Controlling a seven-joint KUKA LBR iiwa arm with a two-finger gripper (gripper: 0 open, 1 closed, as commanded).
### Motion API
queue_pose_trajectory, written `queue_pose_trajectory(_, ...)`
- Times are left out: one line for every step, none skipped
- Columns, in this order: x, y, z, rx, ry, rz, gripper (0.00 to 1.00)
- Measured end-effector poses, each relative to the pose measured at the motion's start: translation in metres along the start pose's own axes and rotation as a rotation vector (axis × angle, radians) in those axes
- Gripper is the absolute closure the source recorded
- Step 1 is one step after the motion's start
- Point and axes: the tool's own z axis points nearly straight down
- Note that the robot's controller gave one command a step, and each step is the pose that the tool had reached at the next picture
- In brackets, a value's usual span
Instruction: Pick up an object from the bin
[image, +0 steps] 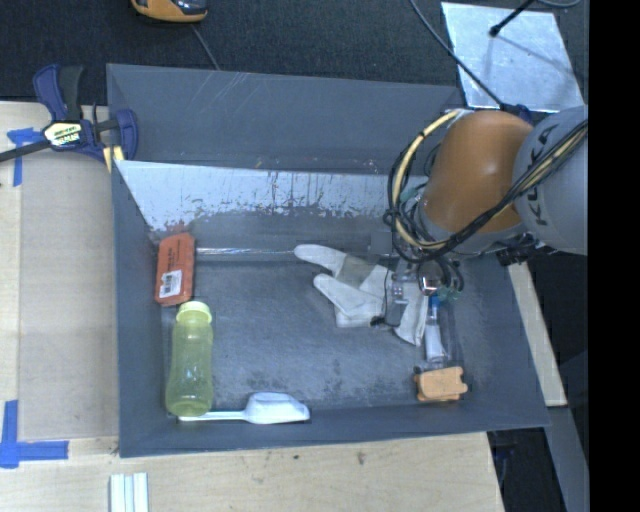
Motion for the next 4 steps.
queue_pose_trajectory(0.001,-0.007,0.009,0.000,0.001,0.008,0.00)
queue_pose_trajectory(0.005,-0.011,0.044,-0.001,-0.003,0.091,1.00)
queue_pose_trajectory(0.005,-0.011,0.044,-0.001,-0.003,0.091,1.00)
queue_pose_trajectory(-0.033,-0.036,-0.128,0.000,-0.008,0.106,1.00)
